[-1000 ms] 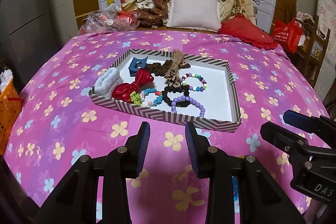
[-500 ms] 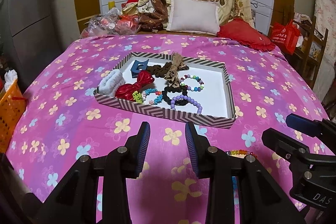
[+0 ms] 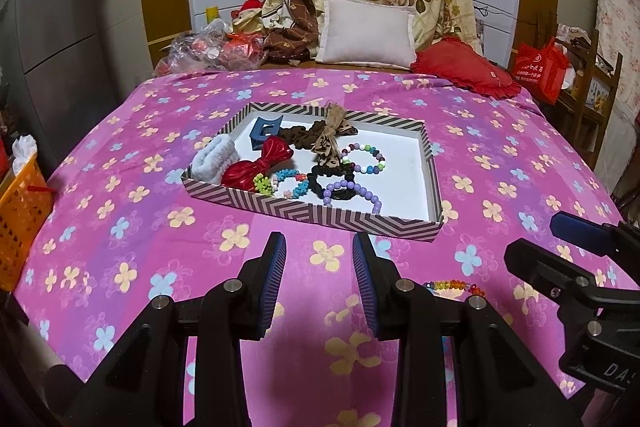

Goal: Organize jewelry
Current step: 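Withdraw both tools toward the blue and amber bead bracelets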

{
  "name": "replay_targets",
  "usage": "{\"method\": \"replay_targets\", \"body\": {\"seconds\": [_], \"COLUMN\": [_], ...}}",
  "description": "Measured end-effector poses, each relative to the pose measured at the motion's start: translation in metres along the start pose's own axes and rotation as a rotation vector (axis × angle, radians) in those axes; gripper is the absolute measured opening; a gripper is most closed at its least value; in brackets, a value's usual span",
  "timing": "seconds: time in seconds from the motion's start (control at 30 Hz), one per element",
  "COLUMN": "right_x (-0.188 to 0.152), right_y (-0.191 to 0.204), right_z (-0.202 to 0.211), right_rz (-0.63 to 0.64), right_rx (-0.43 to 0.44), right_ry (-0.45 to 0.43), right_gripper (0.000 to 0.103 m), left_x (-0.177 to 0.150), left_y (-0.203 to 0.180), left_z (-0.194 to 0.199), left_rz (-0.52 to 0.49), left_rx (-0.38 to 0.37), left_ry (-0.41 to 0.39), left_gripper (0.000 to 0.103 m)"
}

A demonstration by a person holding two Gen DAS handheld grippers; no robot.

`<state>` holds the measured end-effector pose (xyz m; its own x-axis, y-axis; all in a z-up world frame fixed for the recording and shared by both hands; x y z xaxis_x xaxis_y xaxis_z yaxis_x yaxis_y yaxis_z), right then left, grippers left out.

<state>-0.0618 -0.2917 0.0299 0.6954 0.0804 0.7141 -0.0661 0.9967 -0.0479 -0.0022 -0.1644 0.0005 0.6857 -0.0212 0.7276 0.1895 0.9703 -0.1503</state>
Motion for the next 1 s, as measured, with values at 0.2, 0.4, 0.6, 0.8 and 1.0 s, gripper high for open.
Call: {"method": "replay_targets", "body": {"seconds": [0.2,0.4,0.6,0.8,1.0], "right_x": [-0.001,-0.003,-0.008,-0.010,-0.011], "right_y": [-0.003,-0.004,-0.004,-0.004,-0.004], "right_z": [0.001,0.001,-0.003,-0.007,-0.007], "right_rz": [-0.003,-0.003,-0.006,-0.006,-0.009], "right_rx": [-0.004,-0.004,-0.003,-0.003,-0.005], "right_ry": [0.005,0.008,0.018,0.029,0.031], "right_gripper": [0.070,0.071,0.071,0.072,0.073], "left_x": [0.000,-0.003,-0.006,-0.008,-0.010], "left_y": [0.000,0.001,0.003,0.003,0.003], "left_z": [0.000,0.001,0.001,0.001,-0.001], "left_rz": [-0.001,0.002,0.005,0.006,0.005], "left_rx": [-0.001,0.001,0.003,0.003,0.004], "left_ry": [0.001,0.004,0.008,0.012,0.018], "left_gripper": [0.044,0.044,0.044,0.044,0.044]}}
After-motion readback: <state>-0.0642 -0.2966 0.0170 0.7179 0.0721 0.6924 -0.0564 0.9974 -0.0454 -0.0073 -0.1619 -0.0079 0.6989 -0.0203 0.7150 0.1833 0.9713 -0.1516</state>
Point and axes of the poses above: each gripper's, at about its wrist camera, not at the fingertips, and z roughly against the way its jaws point, y to its left, x to its top, the point moved 10 cm from there along -z, roughly the way its jaws point, and after that the axes turned 11 degrees about z, right-handed, at the moved point
